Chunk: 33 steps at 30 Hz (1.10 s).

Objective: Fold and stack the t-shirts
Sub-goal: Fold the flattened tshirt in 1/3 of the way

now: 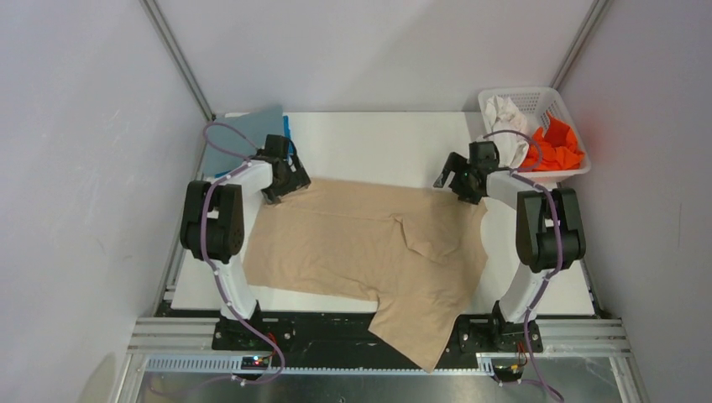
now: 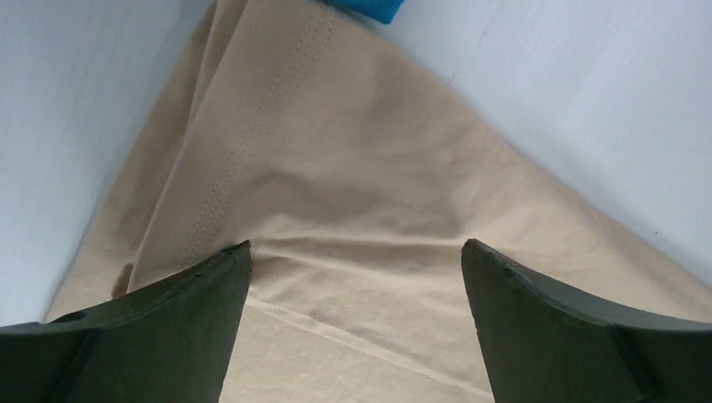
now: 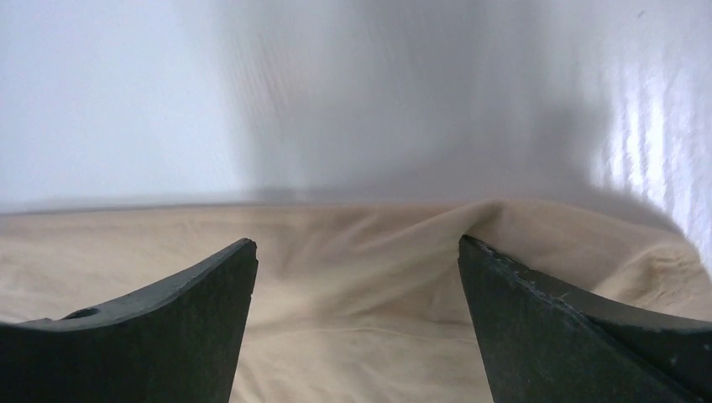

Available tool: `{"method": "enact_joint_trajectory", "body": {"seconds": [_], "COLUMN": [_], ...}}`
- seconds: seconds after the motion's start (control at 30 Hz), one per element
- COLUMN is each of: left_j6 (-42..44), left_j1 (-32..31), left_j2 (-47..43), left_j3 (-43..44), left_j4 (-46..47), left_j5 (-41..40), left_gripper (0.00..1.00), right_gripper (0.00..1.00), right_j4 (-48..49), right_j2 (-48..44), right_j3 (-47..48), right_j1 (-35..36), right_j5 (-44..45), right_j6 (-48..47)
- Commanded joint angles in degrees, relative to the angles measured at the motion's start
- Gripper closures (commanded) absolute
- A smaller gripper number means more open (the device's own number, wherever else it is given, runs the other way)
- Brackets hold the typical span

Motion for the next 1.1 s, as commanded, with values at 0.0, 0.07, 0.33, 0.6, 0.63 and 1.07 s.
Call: {"method": "enact_joint_trajectory", "body": {"seconds": [0.0,0.07,0.33,0.6,0.63,1.07], "left_j6": [-4.10,-5.24,-8.38,-7.96,-7.25,-12.55], "left_j1": [0.82,0.88,0.85,0.77,0.80,-8.18], "left_j2": [0.92,1.78,1.44,-0.01,-1.81,-41.09], "left_j3": [0.64,1.31,3.19,3.16,3.03,-19.95], "left_j4": [2.55,2.64,2.79,2.74,2.68,-11.25], "left_j5": [3.02,3.46,1.22,-0.33,-1.11,-17.61], "left_gripper": [0.00,0.00,0.00,0.00,0.00,0.00], "right_gripper": [0.06,0.06,0.07,0.07,0.07,0.01], "right_j4": [-2.86,-5.64,-11.75,-13.16,-13.47,-24.27], "right_j2": [5.20,7.89,17.65,21.96,20.80,-17.60], "right_j3": [5.31,9.50,25.27,36.02,36.55,8.83], "right_j1": [-2.57,-3.27,-5.09,-4.89,-4.66,10.85], "right_j5": [-1.40,-1.94,-3.29,-3.11,-2.64,22.64], "right_j6": [-0.03,-1.42,-3.40,-5.78,-6.98,-7.14]}}
